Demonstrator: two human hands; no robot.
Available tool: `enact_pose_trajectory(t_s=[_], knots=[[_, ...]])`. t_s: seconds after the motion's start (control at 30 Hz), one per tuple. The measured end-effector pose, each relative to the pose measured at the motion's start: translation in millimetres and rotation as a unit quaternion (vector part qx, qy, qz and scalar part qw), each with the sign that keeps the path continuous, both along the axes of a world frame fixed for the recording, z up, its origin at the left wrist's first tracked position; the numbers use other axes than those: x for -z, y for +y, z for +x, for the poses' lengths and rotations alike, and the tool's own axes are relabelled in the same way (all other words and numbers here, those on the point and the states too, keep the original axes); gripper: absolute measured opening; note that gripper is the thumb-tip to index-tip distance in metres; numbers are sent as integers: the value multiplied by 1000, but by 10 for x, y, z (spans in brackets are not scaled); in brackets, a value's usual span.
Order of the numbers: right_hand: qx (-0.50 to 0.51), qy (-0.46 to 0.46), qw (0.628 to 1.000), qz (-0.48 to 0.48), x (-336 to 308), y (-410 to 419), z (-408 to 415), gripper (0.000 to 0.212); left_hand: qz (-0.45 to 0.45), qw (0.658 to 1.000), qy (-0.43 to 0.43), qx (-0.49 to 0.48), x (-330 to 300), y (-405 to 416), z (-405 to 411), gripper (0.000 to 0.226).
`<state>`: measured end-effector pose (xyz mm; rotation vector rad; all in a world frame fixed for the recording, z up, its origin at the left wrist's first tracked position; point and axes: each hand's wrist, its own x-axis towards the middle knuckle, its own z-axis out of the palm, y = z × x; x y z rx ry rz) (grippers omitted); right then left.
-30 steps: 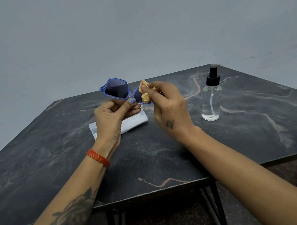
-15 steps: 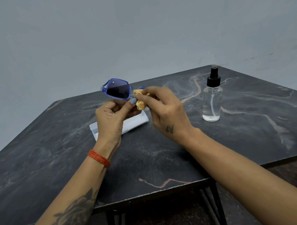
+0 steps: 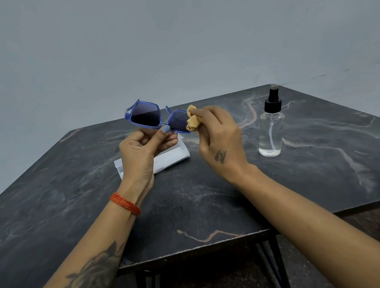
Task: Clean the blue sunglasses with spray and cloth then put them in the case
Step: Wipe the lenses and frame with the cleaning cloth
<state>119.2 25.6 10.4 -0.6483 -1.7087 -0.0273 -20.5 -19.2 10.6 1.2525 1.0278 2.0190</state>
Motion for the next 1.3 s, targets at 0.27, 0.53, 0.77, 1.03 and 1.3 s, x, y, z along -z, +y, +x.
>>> enact_pose_trajectory(t_s=[0.27, 0.53, 0.77, 1.03, 1.3], knots=[[-45, -76, 990, 113, 86, -52, -52, 23, -5, 1000, 20, -7, 13, -4, 5, 14], [-22, -58, 992, 106, 70, -8, -18, 25, -14, 1000, -19, 0, -10, -1, 1, 16], [-48, 62, 996, 33, 29, -18, -4, 29, -15, 999, -49, 6, -24, -13, -10, 17], [-64, 84, 994, 37, 28, -12, 2, 32, -23, 993, -99, 63, -62, -35, -43, 11], [-42, 48, 995, 74, 37, 26, 20, 30, -51, 987, -95, 123, -122, -83, -85, 11]])
